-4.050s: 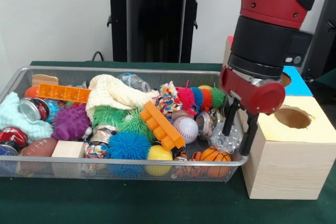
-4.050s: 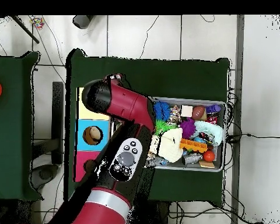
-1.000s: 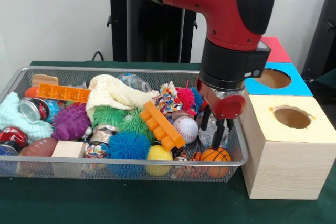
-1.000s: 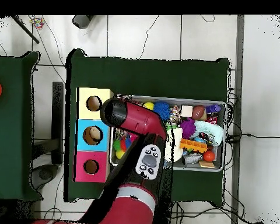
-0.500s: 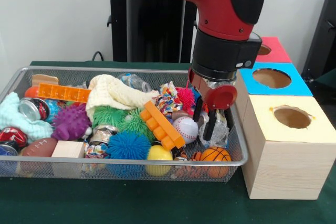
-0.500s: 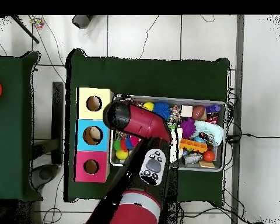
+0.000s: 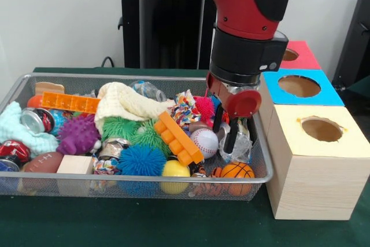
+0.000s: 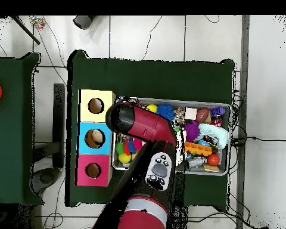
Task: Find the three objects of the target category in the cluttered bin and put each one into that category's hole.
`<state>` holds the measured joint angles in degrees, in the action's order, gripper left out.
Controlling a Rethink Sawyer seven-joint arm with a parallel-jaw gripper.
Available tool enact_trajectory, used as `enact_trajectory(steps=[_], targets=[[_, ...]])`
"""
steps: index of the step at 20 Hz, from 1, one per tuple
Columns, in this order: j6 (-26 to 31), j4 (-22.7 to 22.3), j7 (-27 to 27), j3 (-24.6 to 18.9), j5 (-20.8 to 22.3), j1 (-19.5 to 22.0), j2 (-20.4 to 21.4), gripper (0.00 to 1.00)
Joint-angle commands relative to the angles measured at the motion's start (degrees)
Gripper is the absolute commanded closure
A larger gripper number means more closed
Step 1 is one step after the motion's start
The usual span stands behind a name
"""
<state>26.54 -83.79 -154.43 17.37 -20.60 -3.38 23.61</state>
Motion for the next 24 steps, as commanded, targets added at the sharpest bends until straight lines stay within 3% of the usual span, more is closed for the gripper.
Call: enact_trajectory(steps=[1,8,21,22,24], targets=[[-0.4,-1.7,-2.9,-6.5,1.1,0.2,-3.1,0.0],[-0.5,0.9,-4.6,-6.5,0.0,-0.9,-5.0,0.0],[-2.9,-2.1,-4.6,-7.2,0.6,-1.8,-3.8,0.0],[-3.1,-2.3,-4.0,-7.8,0.8,-1.6,-3.6,1.0],[-3.6,-2.8,-3.4,-8.6,0.9,-1.3,-3.2,1.0]])
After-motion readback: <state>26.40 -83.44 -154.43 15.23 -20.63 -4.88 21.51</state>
